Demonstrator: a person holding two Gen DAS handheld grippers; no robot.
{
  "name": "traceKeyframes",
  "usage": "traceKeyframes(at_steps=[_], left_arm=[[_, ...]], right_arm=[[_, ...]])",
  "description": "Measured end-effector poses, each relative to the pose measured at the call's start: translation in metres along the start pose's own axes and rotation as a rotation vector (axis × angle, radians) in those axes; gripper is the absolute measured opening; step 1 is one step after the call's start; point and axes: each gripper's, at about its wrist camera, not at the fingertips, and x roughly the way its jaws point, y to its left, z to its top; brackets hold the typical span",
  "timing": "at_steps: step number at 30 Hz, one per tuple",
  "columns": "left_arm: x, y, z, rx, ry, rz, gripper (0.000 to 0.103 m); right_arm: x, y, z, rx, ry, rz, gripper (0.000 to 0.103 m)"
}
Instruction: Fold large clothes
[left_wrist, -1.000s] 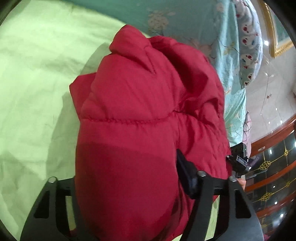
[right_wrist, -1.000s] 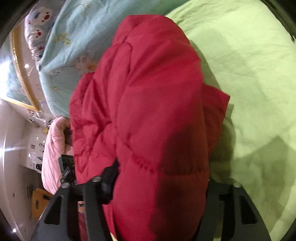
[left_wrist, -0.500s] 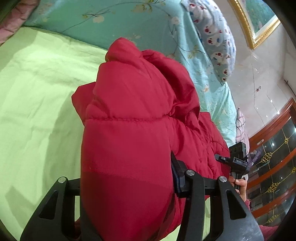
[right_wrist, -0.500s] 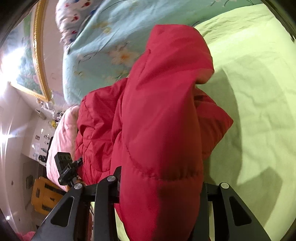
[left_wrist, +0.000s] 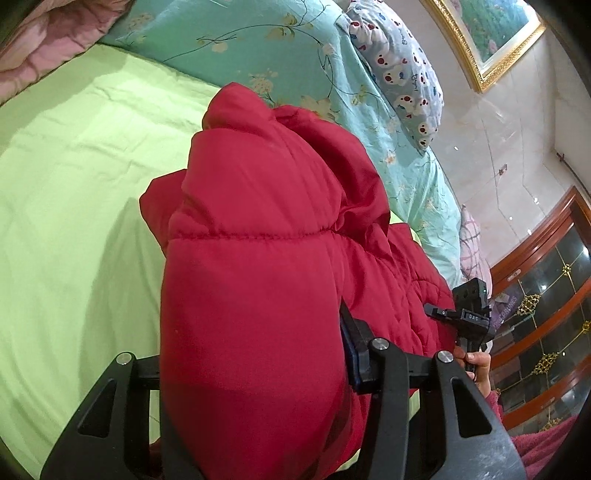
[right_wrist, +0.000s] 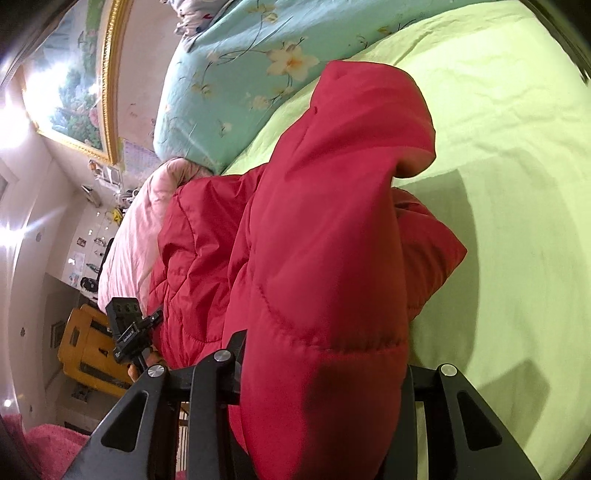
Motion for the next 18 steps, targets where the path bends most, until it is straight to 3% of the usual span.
traceKeyframes(at_steps=[4,9,13,16,18], left_arm=[[0.013,0.017,-0.004,-0.031,0.013,0.016,0.047],[0.039,0.063,-0.004,-0.156,0.060,0.011,0.050],[0.042,0.074,-0.009,-0.169,0.065,0.017,0.060],[0.042,0.069,-0.007,-0.163,0.074,0.062,0.070],[0.038,0.066,-0.006,-0.165,0.083,0.087,0.077]], right_arm=[[0.004,-0.014,-0.008,0.040,-0.006,0.013,0.037],[0.010,-0.044,-0.011,0.118,-0.010,0.017,0.041],[0.016,-0.055,-0.016,0.142,-0.017,0.025,0.048],[0.014,-0.059,-0.021,0.164,-0.024,0.037,0.052],[0.013,-0.058,-0.023,0.181,-0.027,0.035,0.060]])
